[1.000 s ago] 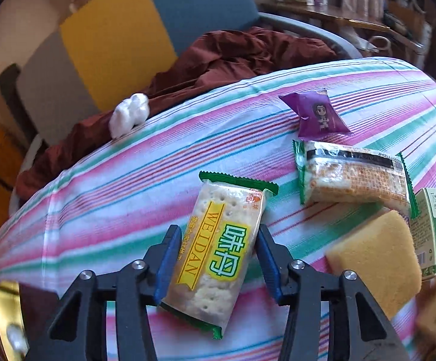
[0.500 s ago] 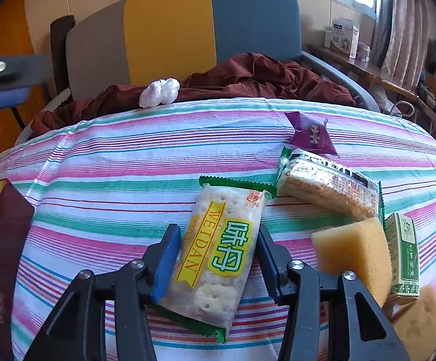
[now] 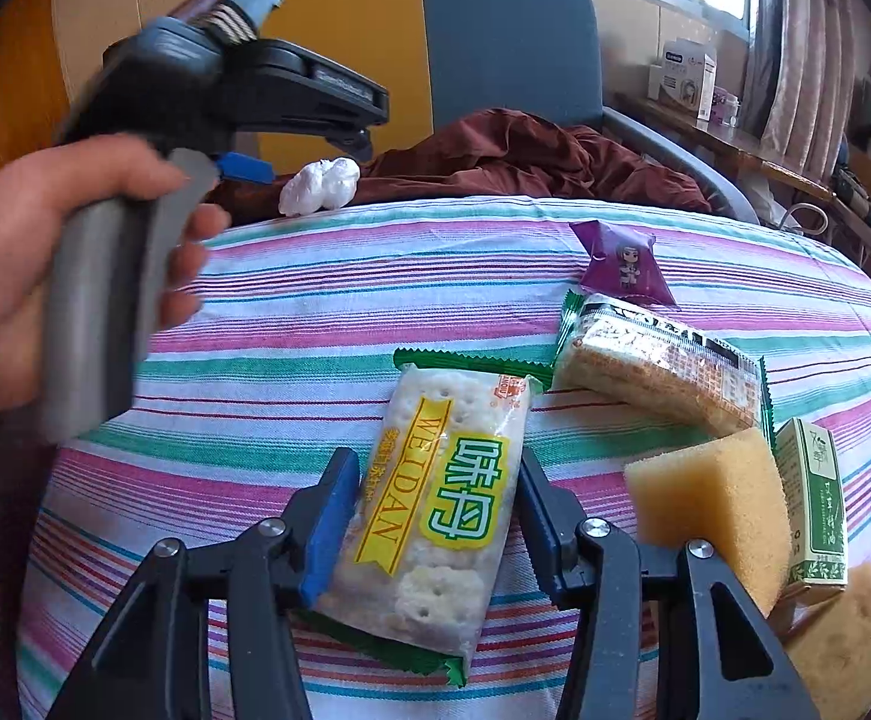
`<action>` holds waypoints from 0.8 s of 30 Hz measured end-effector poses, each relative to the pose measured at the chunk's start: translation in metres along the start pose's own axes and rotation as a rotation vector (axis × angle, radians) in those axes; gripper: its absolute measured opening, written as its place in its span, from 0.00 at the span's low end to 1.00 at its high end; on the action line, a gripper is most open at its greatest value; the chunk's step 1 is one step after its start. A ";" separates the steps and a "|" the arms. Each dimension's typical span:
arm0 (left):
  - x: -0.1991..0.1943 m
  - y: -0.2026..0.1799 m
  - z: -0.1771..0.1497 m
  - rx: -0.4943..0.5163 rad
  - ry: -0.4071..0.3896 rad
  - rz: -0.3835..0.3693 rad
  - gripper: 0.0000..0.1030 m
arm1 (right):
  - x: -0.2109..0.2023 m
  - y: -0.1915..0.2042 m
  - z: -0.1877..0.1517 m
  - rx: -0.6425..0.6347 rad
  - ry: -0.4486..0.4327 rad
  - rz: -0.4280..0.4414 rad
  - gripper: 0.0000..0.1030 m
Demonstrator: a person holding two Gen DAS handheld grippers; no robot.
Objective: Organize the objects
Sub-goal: 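Grasp the white plastic-bag bundle with the left tool while the right tool holds the packet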
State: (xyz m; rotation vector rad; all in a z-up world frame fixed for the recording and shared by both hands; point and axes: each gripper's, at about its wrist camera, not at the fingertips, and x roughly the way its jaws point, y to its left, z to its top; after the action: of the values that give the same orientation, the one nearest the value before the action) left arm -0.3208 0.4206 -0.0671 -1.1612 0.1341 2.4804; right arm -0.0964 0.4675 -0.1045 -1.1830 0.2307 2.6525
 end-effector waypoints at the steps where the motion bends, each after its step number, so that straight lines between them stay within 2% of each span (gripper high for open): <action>1: 0.006 -0.001 0.001 0.009 0.002 0.009 0.74 | 0.000 0.000 0.000 0.001 -0.001 0.001 0.50; 4: 0.019 0.002 0.000 0.032 0.010 0.071 0.72 | 0.000 0.000 0.000 0.002 -0.004 0.000 0.50; 5: 0.023 0.003 -0.002 0.045 0.015 0.095 0.61 | 0.000 0.000 0.000 0.002 -0.005 0.000 0.50; 7: 0.027 0.006 -0.006 0.044 0.017 0.104 0.56 | 0.000 0.001 0.000 0.001 -0.005 -0.002 0.50; 9: 0.025 0.016 -0.009 0.001 0.013 0.084 0.35 | 0.000 0.001 0.001 0.001 -0.007 -0.004 0.50; 11: 0.024 0.024 -0.011 -0.041 0.016 0.080 0.35 | 0.000 0.001 0.000 0.002 -0.009 -0.004 0.50; 16: 0.015 0.032 -0.020 -0.072 0.009 0.063 0.34 | -0.001 0.001 0.000 -0.001 -0.013 -0.009 0.50; 24: -0.016 0.027 -0.051 -0.042 0.007 0.093 0.33 | -0.002 -0.001 -0.001 0.008 -0.021 -0.027 0.49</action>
State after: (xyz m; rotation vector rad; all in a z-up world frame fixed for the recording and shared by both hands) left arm -0.2852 0.3784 -0.0906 -1.2069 0.1410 2.5718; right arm -0.0943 0.4677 -0.1041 -1.1470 0.2193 2.6369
